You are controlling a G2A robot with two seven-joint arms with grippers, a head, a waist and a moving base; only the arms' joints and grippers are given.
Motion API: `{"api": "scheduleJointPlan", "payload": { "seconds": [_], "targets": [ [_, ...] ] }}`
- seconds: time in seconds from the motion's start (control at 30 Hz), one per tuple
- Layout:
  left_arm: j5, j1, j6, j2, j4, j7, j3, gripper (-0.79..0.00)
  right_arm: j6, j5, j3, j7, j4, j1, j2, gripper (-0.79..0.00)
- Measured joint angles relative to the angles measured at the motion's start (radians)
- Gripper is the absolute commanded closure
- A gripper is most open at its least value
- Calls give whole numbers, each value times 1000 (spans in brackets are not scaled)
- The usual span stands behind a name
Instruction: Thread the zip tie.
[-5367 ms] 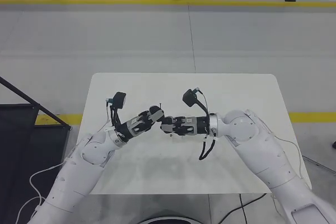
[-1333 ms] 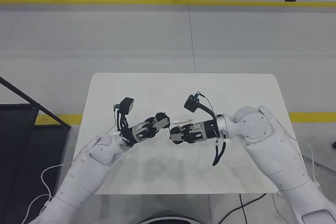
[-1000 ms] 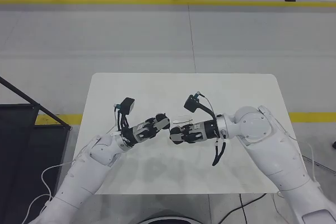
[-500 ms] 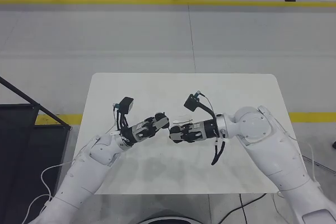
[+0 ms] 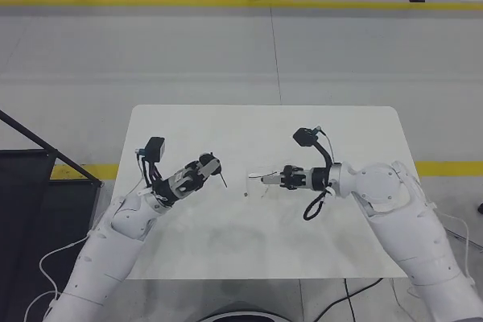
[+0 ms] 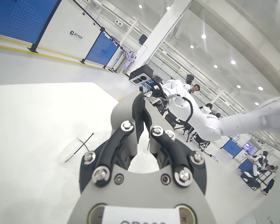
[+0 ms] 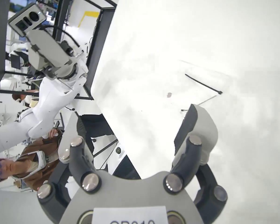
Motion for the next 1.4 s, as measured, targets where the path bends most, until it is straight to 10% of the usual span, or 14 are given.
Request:
{"api": "scheduleJointPlan", "payload": {
  "seconds": [0.33, 0.63, 0.73, 0.93, 1.4],
  "targets": [
    [106, 17, 0, -3, 1, 74, 9, 0, 68, -18, -92, -37, 239, 143, -41, -717],
    [113, 14, 0, -4, 0, 91, 23, 0, 37, -33, -177, -36, 386, 224, -80, -477],
    [113, 14, 0, -4, 0, 90, 23, 0, 35, -39, -197, -26, 419, 244, -90, -563],
    [113, 14, 0, -4, 0, 90, 23, 0, 13, -42, -218, -22, 454, 261, -103, -385],
    [113, 14, 0, -4, 0, 90, 23, 0, 9, -48, -256, -14, 503, 290, -133, -274]
  ]
}}
